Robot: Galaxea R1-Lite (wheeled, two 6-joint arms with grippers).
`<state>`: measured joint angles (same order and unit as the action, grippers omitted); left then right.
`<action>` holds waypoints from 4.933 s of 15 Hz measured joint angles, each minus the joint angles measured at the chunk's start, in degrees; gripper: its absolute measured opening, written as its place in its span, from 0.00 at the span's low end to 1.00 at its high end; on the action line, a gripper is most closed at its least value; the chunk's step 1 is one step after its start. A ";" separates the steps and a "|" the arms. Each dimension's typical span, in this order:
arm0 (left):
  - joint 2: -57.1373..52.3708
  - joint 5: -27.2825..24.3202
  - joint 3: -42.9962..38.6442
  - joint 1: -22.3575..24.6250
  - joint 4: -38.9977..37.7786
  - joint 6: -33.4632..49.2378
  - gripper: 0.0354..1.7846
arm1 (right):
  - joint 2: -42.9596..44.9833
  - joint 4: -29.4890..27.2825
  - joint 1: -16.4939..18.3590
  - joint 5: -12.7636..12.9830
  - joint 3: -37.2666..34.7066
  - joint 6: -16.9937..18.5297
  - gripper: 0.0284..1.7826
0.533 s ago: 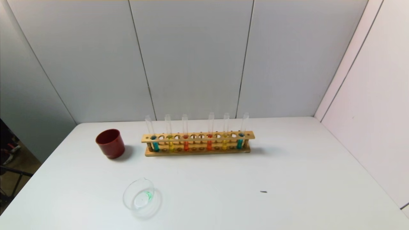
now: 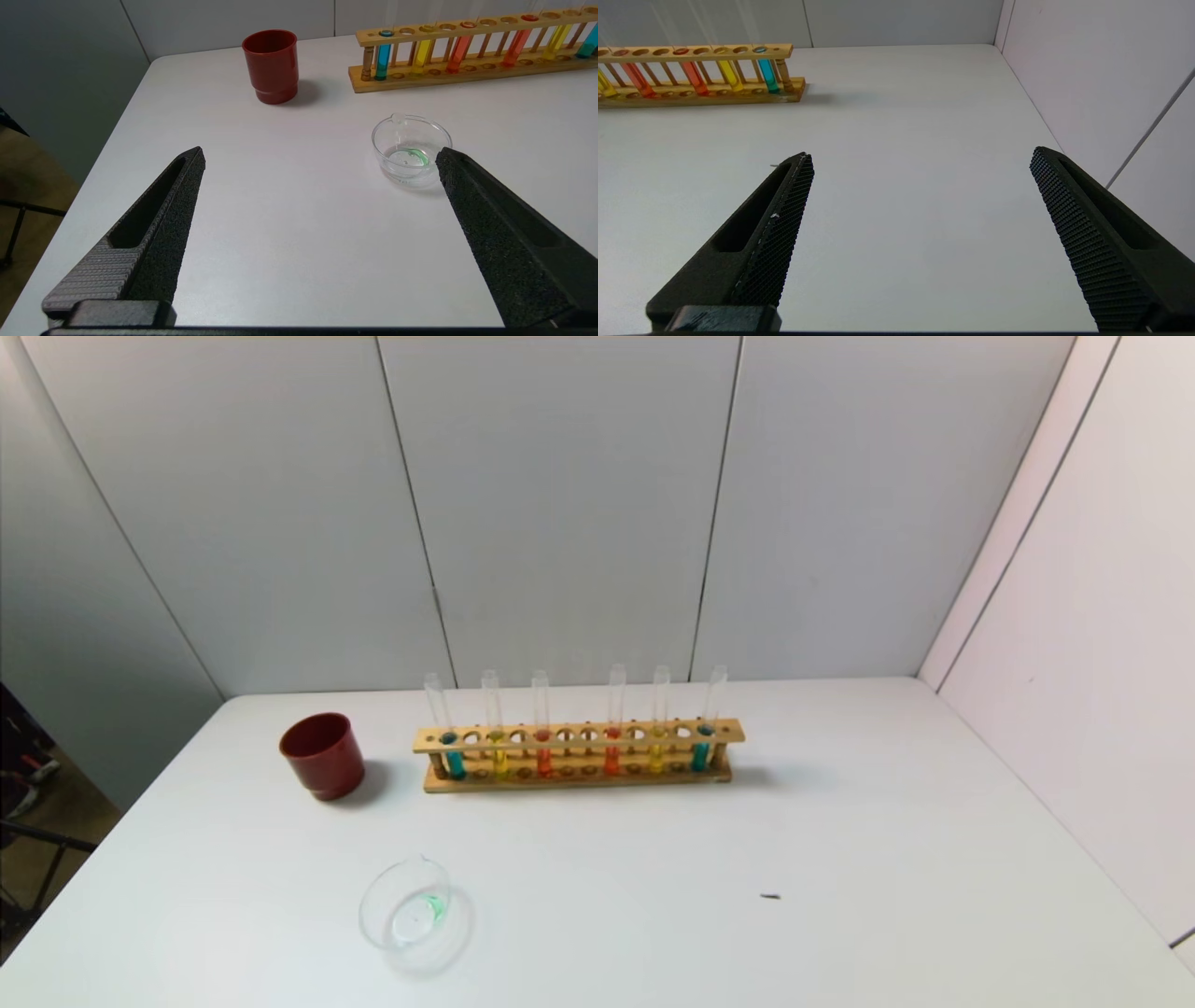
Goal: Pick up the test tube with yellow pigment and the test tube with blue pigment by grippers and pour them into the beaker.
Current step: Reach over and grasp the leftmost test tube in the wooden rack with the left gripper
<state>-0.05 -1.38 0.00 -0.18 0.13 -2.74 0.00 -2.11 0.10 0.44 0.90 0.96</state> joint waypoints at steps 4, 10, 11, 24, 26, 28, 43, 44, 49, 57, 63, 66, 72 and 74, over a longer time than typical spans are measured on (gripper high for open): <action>0.00 -0.40 0.16 0.00 0.44 -0.78 0.97 | 0.00 0.00 0.00 0.02 0.00 0.00 0.95; 5.74 -5.10 9.36 -0.09 4.50 -2.38 0.97 | 0.00 0.00 0.00 0.00 0.00 0.00 0.95; 8.34 -5.47 12.35 -0.15 4.50 -2.10 0.97 | 0.00 0.00 0.00 0.00 -0.02 0.00 0.95; 50.96 -6.00 30.76 -5.72 -14.19 4.39 0.97 | 0.00 0.00 0.00 0.00 -0.02 0.00 0.95; 56.52 -5.62 31.55 -7.91 -17.44 7.49 0.97 | 0.00 0.00 0.00 0.00 0.00 -0.02 0.95; 61.98 -5.14 31.56 -8.98 -20.80 8.28 0.97 | 0.00 0.00 0.00 0.00 0.00 0.00 0.95; 101.95 11.76 29.43 -19.16 -60.29 8.06 0.97 | 0.00 0.00 -0.02 0.00 0.00 0.00 0.95; 104.07 12.46 29.95 -19.52 -62.72 8.01 0.97 | 0.00 0.00 -0.02 0.00 0.00 0.00 0.95; 110.63 12.97 33.27 -19.03 -64.55 7.92 0.97 | 0.00 0.00 0.00 0.00 0.00 0.00 0.95; 115.18 12.40 39.68 -16.37 -64.11 7.03 0.97 | 0.00 0.00 0.00 0.00 -0.02 0.00 0.95; 116.86 12.35 42.45 -17.01 -64.18 7.07 0.97 | 0.00 0.00 0.00 0.02 -0.02 0.00 0.95; 117.75 12.34 43.59 -16.98 -64.31 7.09 0.97 | 0.00 0.00 0.00 0.00 -0.02 0.00 0.95; 118.41 12.35 44.29 -17.81 -64.57 7.42 0.92 | 0.00 0.00 0.00 0.00 -0.02 0.00 0.95; 118.41 12.57 44.12 -18.55 -64.66 7.40 0.81 | 0.00 0.00 0.00 0.00 -0.02 0.00 0.95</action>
<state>118.36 11.19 44.12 -18.74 -64.52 4.66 0.00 -2.11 0.10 0.44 0.88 0.96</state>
